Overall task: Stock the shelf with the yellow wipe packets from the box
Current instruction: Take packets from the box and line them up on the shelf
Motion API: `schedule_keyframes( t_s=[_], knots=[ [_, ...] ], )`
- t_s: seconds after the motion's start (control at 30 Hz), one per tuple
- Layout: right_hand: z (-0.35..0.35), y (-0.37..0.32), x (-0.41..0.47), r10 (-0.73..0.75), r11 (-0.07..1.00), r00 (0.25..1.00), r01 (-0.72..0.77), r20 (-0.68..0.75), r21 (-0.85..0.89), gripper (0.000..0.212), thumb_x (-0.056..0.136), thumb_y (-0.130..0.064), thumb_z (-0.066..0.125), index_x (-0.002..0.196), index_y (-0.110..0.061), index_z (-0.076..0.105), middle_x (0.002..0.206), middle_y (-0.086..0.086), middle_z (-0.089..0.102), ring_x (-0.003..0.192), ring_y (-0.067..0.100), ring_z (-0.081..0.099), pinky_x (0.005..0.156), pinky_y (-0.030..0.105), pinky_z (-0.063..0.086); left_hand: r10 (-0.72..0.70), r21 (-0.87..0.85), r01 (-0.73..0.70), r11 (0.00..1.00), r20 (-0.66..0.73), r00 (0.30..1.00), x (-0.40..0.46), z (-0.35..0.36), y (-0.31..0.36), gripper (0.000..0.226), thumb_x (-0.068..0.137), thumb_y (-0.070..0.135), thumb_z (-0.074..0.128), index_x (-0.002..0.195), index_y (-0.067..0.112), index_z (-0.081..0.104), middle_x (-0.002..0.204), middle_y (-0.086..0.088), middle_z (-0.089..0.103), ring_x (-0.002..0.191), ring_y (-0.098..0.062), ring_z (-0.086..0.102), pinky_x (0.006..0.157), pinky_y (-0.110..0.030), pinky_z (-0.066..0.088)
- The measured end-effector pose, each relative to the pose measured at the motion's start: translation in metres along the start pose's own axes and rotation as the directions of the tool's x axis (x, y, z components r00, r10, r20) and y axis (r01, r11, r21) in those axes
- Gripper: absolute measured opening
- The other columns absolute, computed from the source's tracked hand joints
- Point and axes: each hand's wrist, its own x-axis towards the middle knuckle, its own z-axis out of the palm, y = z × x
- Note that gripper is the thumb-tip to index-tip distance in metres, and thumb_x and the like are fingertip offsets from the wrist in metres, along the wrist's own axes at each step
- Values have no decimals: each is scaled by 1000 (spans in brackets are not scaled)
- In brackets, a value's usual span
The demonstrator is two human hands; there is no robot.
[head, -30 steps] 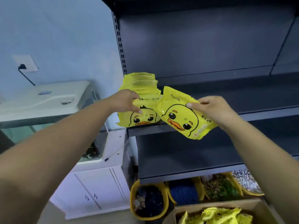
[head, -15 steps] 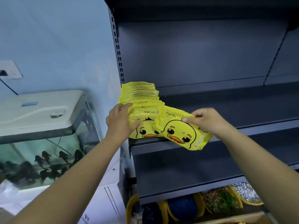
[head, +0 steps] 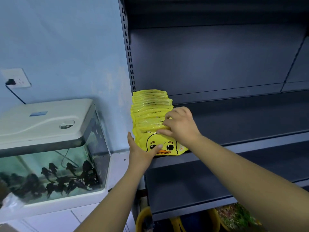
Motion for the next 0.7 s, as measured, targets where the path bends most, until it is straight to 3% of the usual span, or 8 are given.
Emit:
schedule_keyframes(
  t_s=[0.13, 0.17, 0.23, 0.27, 0.33, 0.47, 0.57, 0.7],
  knots=[
    [10, -6, -26, 395, 906, 913, -369, -101, 206, 61, 67, -65, 53, 106, -19, 64, 121, 7, 57, 117, 19, 40, 104, 44, 21, 50, 47, -46, 998, -75, 996, -5, 3, -7, 108, 63, 32, 82, 145, 22, 12, 139, 0, 44, 122, -17, 47, 92, -24, 38],
    [8, -10, -34, 569, 784, 819, -511, -79, 353, 71, 67, -61, 62, 123, -19, 54, 136, 8, 45, 127, 18, 31, 108, 45, 20, 62, 56, -57, 997, -92, 994, -7, 4, -8, 108, 62, 35, 82, 145, 25, 12, 140, 2, 43, 123, -17, 46, 93, -26, 38],
    [9, -19, -46, 742, 374, 635, -660, 216, 652, 94, 69, -40, 75, 144, -18, 23, 153, 6, 14, 140, 18, 15, 113, 34, 18, 72, 65, -64, 996, -115, 991, -8, 8, -8, 110, 62, 39, 81, 145, 29, 10, 143, 4, 39, 127, -18, 42, 98, -29, 37],
    [9, -23, -48, 728, 185, 588, -663, 352, 725, 102, 70, -30, 77, 147, -18, 11, 154, 4, 6, 141, 17, 12, 110, 26, 20, 71, 59, -65, 996, -115, 991, -8, 9, -8, 111, 62, 40, 81, 145, 29, 8, 144, 4, 38, 128, -17, 41, 99, -30, 37],
    [18, -23, -46, 680, 21, 575, -637, 456, 771, 110, 69, -20, 77, 147, -20, 0, 154, 3, 8, 140, 17, 18, 104, 21, 25, 51, 27, -48, 998, -92, 994, -4, 9, -11, 115, 58, 44, 82, 145, 30, 8, 142, 5, 40, 127, -17, 43, 103, -33, 38],
    [35, -14, -36, 648, -7, 595, -619, 475, 785, 112, 66, -26, 78, 146, -25, 1, 150, 6, 25, 135, 18, 31, 107, 31, 33, 39, -80, -40, 996, -4, 999, 16, 1, -13, 112, 34, 71, 77, 130, 28, 39, 119, 5, 61, 109, -17, 59, 95, -46, 48],
    [38, -9, -33, 644, -3, 620, -583, 448, 812, 106, 69, -20, 77, 146, -23, 6, 146, 4, 29, 133, 16, 33, 100, 23, 34, 90, -76, -85, 994, 76, 993, 30, 2, -10, 102, 41, 69, 75, 127, 22, 46, 117, 2, 62, 107, -13, 60, 93, -39, 50],
    [47, 0, -29, 601, 37, 659, -588, 452, 808, 109, 64, -30, 79, 145, -25, 6, 141, -2, 33, 130, 13, 35, 101, 25, 32, 151, -45, -148, 988, 64, 986, 48, 7, -16, 116, 39, 74, 75, 129, 10, 42, 119, -6, 60, 108, -15, 59, 85, -25, 51]
  ],
)
